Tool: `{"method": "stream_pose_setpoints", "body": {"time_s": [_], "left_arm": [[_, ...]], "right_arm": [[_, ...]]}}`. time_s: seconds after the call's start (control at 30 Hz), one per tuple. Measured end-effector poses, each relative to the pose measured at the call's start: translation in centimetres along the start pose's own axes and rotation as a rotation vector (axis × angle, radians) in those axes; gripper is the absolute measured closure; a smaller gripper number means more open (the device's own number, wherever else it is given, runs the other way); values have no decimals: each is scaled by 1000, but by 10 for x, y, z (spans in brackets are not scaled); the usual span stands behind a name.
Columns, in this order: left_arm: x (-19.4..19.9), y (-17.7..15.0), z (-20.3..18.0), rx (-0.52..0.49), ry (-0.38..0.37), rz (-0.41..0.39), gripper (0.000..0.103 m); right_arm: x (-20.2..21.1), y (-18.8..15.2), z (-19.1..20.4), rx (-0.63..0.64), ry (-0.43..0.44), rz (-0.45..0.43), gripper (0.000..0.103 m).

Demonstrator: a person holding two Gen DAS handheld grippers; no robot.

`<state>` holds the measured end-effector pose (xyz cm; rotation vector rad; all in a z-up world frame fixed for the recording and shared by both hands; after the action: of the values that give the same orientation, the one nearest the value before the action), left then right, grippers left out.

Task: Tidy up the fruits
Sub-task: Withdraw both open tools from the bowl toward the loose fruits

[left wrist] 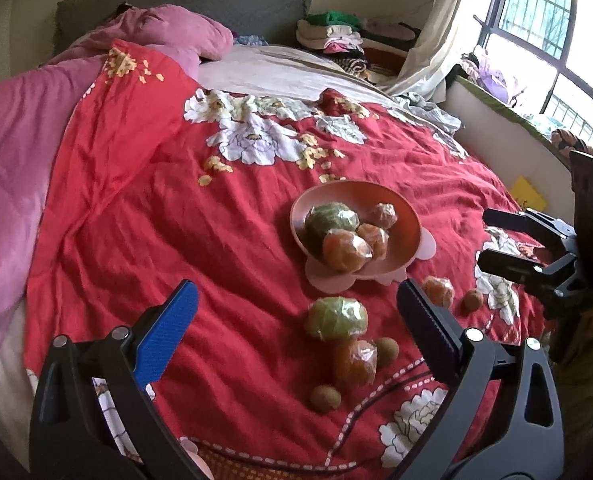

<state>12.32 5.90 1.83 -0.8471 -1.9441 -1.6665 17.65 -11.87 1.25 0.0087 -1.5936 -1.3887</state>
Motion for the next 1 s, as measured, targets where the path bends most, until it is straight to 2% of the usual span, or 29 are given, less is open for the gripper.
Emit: {"method": "stream_pose_setpoints", "body": {"time_s": [1.0], "left_arm": [[-14, -34, -25, -101, -35, 100, 10]], "right_arm": [[-10, -30, 19, 44, 24, 80, 7]]}}
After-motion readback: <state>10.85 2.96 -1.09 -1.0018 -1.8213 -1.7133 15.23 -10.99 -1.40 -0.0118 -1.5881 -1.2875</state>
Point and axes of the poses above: each gripper's, at about its wrist camera, not at the fingertips, and x roughly against the way its jaws point, z to its left, y to its top, the point moved 2 cm from there along -x, roughly the way its jaws point, and after that the axes turned 2 degrees about -z, right-handed, at the moved point
